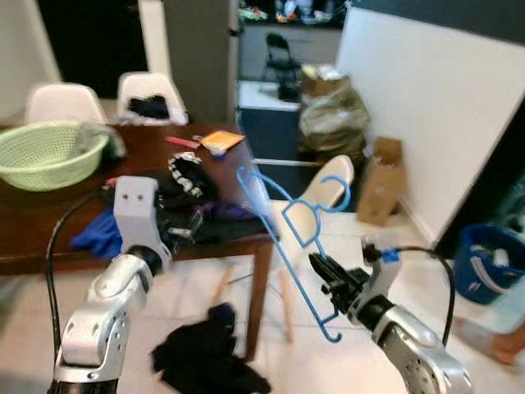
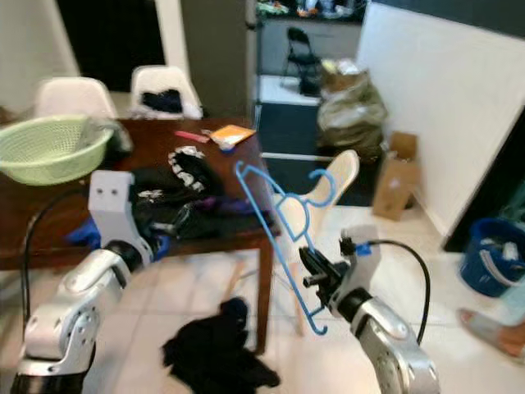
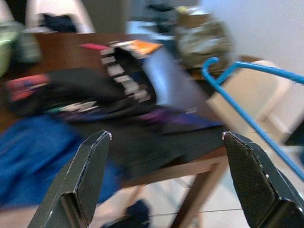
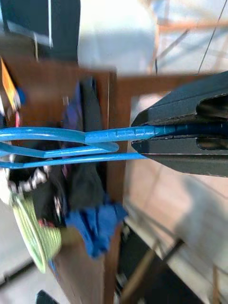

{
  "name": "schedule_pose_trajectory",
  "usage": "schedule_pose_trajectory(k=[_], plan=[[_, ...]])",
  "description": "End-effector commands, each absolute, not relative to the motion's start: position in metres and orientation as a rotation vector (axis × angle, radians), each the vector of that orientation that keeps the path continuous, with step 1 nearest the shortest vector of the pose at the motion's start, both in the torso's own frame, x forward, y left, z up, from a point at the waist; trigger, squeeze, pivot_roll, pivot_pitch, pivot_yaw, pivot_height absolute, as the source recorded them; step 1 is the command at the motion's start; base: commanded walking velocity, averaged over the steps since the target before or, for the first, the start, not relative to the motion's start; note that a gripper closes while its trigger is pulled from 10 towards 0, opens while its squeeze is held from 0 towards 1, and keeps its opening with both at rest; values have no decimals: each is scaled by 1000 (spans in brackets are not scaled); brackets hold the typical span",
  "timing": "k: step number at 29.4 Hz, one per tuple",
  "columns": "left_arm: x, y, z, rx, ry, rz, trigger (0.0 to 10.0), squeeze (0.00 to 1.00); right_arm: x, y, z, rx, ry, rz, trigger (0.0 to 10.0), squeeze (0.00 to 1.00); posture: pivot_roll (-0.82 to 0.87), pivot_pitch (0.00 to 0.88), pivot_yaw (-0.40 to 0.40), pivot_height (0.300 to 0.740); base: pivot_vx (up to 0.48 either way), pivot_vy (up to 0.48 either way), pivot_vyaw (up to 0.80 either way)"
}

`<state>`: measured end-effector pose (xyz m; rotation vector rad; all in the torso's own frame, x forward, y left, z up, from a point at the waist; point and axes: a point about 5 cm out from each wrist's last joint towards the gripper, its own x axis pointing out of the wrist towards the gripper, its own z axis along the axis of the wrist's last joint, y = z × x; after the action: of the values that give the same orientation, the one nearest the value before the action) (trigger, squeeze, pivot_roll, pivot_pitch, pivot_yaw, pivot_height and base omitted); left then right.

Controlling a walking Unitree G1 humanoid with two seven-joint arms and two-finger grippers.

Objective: Hang hanger

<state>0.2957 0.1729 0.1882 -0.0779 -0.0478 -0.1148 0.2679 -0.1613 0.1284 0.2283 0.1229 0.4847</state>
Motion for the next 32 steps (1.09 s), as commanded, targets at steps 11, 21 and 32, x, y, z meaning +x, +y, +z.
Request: schedule_pose_trajectory(k=[11,21,32], plan=[[296,199,212,24,-173,6,10000,0,271,-173,145,367,4,449,10000,0,41,0,-59,740,0,0,795],[296,200,240,32,-290,-13,10000,0,277,-160,172,457,-102,511,10000,0,44,0,-62,740,0,0,545],[296,201,251,55,-341,-3,10000,0,281,-149,182,425,-123,546,10000,0,53,0,-67,740,304,0,0]])
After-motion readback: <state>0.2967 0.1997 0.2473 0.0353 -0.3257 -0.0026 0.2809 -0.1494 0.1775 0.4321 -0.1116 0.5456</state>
